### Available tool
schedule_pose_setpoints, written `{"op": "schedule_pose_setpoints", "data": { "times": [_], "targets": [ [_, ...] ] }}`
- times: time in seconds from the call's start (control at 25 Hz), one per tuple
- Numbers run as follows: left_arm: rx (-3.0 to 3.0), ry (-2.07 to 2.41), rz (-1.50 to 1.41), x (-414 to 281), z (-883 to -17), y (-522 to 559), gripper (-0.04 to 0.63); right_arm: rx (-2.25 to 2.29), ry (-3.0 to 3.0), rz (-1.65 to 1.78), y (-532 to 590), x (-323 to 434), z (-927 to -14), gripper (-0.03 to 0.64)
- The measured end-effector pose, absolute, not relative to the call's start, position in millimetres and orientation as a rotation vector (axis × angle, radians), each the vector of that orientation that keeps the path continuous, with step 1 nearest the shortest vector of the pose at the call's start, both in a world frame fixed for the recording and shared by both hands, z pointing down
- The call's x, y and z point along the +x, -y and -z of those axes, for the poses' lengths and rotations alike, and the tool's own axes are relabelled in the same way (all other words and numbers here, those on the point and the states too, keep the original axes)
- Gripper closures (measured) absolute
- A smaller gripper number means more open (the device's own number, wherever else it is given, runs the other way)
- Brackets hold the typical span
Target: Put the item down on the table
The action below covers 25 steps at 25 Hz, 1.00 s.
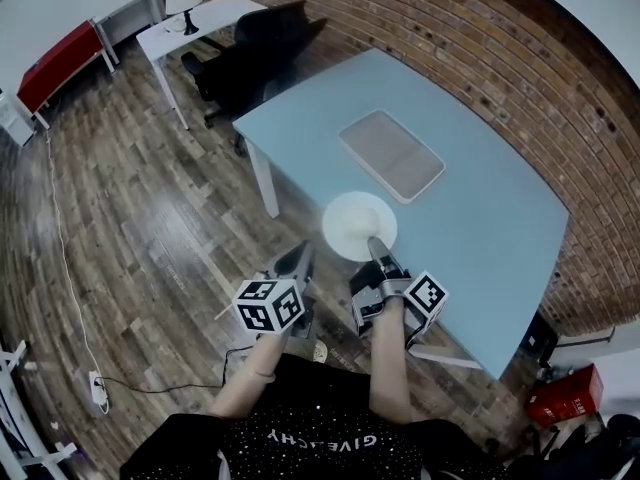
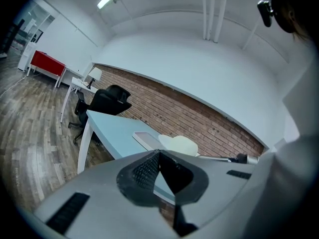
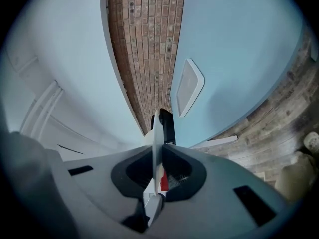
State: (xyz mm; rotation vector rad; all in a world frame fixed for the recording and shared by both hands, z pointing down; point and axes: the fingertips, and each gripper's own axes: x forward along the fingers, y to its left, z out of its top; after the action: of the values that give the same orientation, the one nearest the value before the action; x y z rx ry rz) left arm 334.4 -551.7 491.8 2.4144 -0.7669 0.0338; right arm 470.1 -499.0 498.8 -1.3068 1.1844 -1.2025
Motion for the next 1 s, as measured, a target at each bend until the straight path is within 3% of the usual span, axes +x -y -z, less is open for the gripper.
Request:
{"op": "schedule_pose_setpoints", "data": {
  "times": [0.44,1.0],
  "targets": [
    [2.398,0.621,-0.064,438,-505,636,0.584,-1.375,-1.091,1.136,557,567,-507,0.586],
    [2.418,0.424,-0.130,590,-488,835,0.584,-1.492,-1.000,1.146,751,710,-523,0.586]
  ]
}}
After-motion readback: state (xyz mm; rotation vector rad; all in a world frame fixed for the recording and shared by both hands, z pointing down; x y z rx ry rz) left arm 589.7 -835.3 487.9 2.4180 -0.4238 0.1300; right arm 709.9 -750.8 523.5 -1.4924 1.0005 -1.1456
